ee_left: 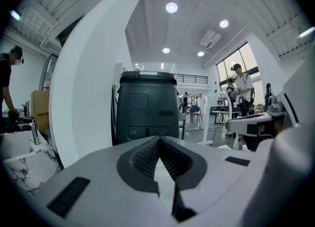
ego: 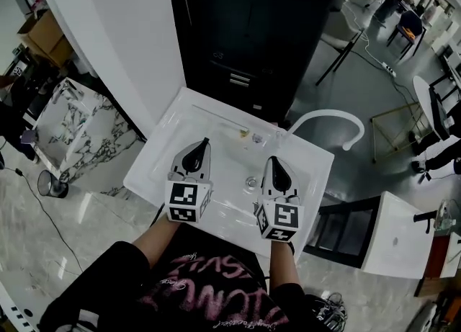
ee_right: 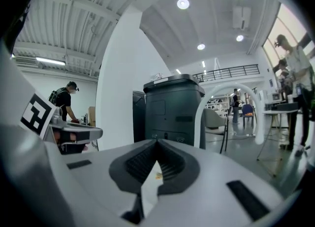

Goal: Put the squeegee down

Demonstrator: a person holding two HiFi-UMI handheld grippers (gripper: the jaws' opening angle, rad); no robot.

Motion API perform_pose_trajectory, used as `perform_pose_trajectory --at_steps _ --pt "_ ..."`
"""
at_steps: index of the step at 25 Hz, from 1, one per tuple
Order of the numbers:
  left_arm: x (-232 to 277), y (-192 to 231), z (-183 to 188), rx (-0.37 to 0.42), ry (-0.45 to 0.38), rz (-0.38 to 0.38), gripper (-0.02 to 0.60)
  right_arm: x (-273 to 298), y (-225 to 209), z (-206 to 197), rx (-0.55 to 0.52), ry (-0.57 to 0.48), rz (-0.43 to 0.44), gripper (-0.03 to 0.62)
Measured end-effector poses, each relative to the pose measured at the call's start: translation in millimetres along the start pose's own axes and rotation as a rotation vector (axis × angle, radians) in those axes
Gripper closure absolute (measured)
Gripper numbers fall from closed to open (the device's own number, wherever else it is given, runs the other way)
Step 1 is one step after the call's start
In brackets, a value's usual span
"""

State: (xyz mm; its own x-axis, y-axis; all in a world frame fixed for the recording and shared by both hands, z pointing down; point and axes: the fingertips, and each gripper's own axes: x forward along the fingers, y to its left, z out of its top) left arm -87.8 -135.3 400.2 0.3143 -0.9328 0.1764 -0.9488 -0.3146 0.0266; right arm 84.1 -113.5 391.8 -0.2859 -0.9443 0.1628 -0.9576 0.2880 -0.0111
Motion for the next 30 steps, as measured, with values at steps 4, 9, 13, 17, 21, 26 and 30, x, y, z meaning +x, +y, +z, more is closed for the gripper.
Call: perform_pose_trajectory --at_steps 4,9,13,17,21,26,30 --pt "-4 -2 -2 0.003 -0.003 0.007 0.571 -4 -2 3 0.003 -0.016 -0.003 0.574" --pt "-6 -4 3 0.003 -0.021 0.012 0.572 -8 -5 8 -0.015 -0.033 -0.012 0.574" --pt "-5 -4 9 0.006 -0.033 0.010 0.571 -8 -4 10 -0.024 -0.038 -0.014 0.574" --pt "-4 -4 7 0.007 -0.026 0.008 0.571 -8 -2 7 -0.030 -0.029 -0.010 0.574" --pt "-3 -5 6 0.009 -0.023 0.006 0.571 -7 -3 3 -0.034 -0.020 -0.014 0.574" --pt "0 -3 7 0.009 -0.023 0.007 0.571 -5 -7 0 -0.027 -0.015 -0.026 0.574" --pt "2 -2 5 0.001 -0.019 0.004 0.571 -3 -9 -2 -0.024 -0.013 -0.022 0.574"
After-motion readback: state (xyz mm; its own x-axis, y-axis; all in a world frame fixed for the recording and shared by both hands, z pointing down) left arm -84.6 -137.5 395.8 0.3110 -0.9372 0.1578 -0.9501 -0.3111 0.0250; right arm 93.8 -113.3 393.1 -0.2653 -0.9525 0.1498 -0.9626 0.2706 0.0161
